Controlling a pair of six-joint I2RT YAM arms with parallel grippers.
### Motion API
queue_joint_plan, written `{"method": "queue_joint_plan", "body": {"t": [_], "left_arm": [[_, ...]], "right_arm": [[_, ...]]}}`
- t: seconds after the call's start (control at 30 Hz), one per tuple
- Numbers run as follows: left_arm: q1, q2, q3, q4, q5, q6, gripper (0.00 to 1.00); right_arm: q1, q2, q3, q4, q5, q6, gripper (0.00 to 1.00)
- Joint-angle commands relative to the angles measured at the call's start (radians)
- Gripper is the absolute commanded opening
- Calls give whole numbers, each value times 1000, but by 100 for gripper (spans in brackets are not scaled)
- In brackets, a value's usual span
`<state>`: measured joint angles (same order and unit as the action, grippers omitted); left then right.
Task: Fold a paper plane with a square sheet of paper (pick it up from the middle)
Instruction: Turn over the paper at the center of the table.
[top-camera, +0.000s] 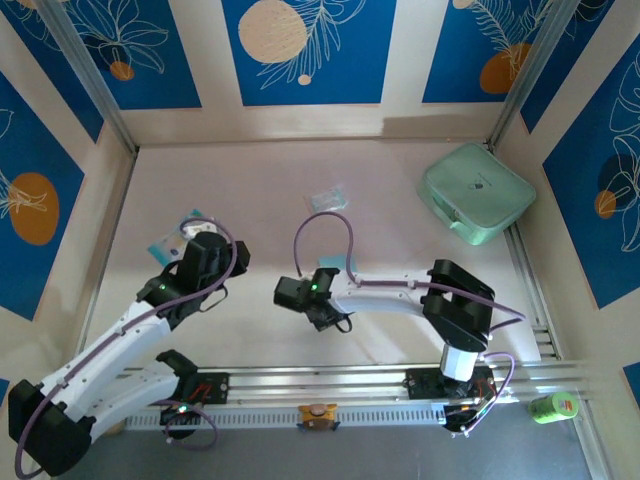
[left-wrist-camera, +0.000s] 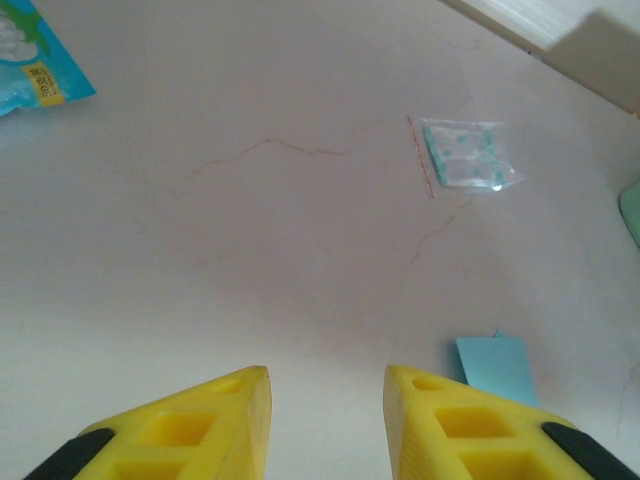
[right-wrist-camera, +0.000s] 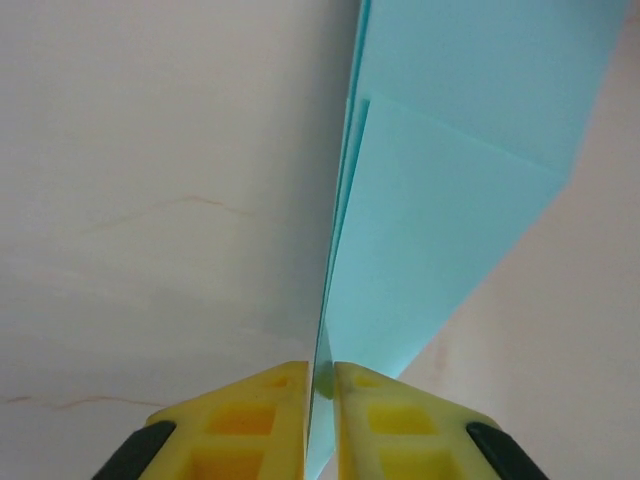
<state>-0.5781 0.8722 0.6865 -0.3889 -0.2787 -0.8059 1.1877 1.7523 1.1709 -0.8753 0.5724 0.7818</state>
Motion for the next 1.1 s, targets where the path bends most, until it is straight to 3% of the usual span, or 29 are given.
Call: {"method": "queue_joint_plan", "body": {"t": [0.0, 0.13, 0.47, 0.67, 0.83, 1.07], "left_arm": [[8, 13, -2, 1, 3, 5, 34], [9, 53, -1, 16, 32, 5, 34], [9, 160, -8, 81, 153, -28, 34], [11, 210, -18, 142, 225, -58, 34], [14, 256, -15, 175, 287, -58, 33], [19, 309, -9, 219, 385, -45, 30]], "right_arm": [[-38, -104, -77, 170, -185, -39, 28], [-121, -247, -197, 308, -319, -32, 37], [-411, -433, -490, 647, -632, 70, 32], [-505, -417, -567, 799, -721, 145, 22], [-530, -332, -553, 843, -764, 167, 14], [-532, -198, -542, 882, -782, 222, 11]]}}
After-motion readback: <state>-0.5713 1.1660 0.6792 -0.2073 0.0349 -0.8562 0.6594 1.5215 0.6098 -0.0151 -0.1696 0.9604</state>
